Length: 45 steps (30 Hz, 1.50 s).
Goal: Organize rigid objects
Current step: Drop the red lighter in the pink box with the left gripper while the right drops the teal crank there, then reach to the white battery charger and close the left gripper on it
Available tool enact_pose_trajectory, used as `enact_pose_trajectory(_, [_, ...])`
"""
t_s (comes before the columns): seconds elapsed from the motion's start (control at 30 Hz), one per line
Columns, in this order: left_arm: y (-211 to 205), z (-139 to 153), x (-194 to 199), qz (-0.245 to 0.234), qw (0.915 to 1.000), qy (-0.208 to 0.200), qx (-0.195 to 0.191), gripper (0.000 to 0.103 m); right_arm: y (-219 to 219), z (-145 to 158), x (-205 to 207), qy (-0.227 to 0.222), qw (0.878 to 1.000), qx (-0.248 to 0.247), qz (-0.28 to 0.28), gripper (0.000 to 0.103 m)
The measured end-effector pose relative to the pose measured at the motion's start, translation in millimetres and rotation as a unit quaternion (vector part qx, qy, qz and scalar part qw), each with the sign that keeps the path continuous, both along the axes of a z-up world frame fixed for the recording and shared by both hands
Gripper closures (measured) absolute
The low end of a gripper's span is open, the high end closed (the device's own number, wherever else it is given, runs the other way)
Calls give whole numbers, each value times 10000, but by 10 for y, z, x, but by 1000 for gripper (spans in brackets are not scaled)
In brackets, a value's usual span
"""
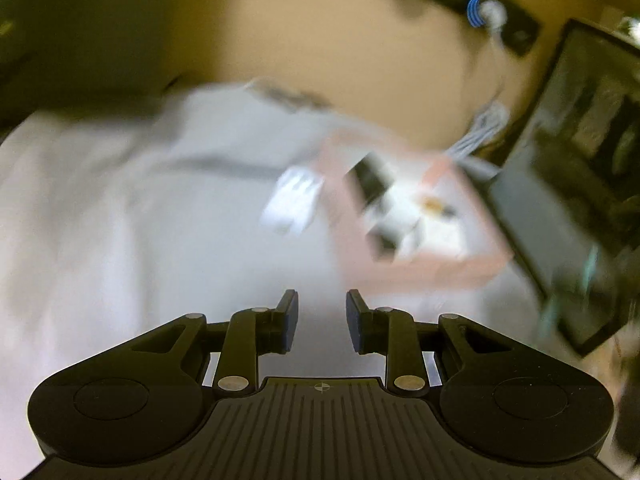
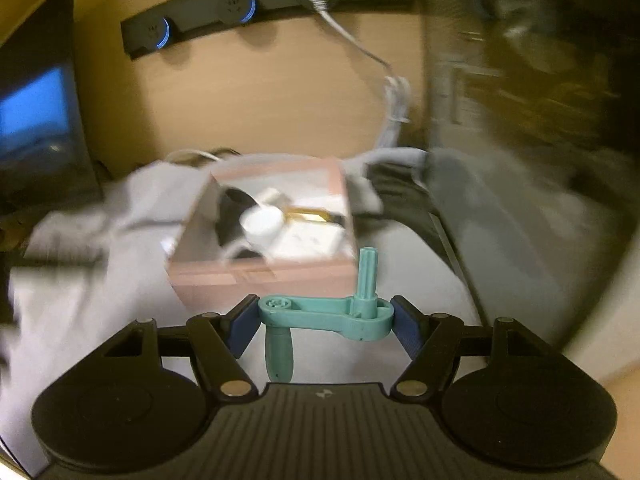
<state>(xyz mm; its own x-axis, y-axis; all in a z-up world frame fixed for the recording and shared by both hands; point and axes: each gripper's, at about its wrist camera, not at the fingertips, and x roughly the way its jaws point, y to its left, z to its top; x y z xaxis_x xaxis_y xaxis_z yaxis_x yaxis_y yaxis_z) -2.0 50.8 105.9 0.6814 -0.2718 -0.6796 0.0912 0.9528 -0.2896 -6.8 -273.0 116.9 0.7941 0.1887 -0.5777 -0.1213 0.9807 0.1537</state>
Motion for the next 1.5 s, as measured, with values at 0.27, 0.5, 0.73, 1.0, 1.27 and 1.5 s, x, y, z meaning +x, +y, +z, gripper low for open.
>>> enact_pose_trajectory(0.27, [442, -233, -416, 856, 9957, 312, 174, 74, 529, 515, 999, -320, 9965, 96, 769, 20])
enact_pose_trajectory(0.5, [585, -313, -348, 991, 9944, 375, 43, 74, 758, 215, 717, -259, 9933, -529, 996, 19])
enact_pose_trajectory(0.73, [377, -326, 233, 346, 9991, 227, -61, 74, 794, -295, 29, 155, 9864, -1420, 812, 19])
enact_pose_trajectory(1.0, [166, -278, 1394, 25, 9998, -70, -185, 74, 824, -393, -396, 805, 9841, -1583, 90, 19])
enact_pose_trajectory(1.27, [-113, -570, 2082, -89, 9992, 233, 314, 74, 789, -436, -650, 1103, 9760, -1803, -517, 19])
enact_pose_trajectory(1.5, [-70, -565, 1743, -449, 9958, 79, 793, 73, 690, -547, -614, 1295, 9755, -1640, -688, 19])
